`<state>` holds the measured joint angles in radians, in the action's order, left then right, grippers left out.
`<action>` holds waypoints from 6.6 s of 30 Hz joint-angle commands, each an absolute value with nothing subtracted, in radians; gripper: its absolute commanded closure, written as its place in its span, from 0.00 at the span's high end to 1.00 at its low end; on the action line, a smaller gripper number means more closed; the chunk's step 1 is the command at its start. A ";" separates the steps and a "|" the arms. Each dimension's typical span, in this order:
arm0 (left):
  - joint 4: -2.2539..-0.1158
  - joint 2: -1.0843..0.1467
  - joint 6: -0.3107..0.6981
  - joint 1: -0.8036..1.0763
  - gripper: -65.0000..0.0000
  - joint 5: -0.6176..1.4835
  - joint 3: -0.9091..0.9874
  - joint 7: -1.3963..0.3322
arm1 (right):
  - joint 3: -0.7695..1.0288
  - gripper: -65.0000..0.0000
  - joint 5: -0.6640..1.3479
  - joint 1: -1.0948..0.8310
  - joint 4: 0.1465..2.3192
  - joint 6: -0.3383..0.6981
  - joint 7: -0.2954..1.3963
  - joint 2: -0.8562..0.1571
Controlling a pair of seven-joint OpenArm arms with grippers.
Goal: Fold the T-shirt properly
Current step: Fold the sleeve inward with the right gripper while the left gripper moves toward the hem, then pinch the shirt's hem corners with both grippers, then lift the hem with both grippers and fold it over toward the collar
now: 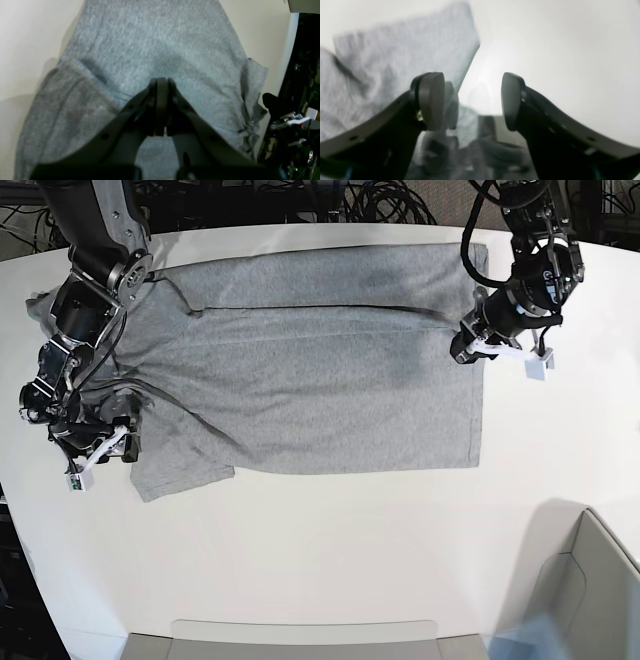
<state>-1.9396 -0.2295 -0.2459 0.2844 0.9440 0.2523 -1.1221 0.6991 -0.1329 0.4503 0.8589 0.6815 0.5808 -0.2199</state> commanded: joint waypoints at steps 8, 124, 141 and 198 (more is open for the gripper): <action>-1.954 -0.239 -0.246 0.263 0.00 0.960 0.263 -1.119 | 0.696 0.55 -0.114 0.495 0.607 0.602 0.344 -0.240; -1.506 -0.487 0.151 -0.101 0.00 0.961 0.111 -1.101 | 0.552 0.00 -0.162 0.317 1.316 0.698 0.777 -0.220; -1.728 -0.490 0.151 0.105 0.00 0.964 0.136 -1.141 | 0.601 0.00 -0.162 0.120 1.544 0.698 0.777 -0.209; -1.920 -0.443 0.053 0.346 0.59 0.702 0.087 -1.095 | 0.693 0.43 -0.168 -0.088 1.633 0.698 0.851 -0.176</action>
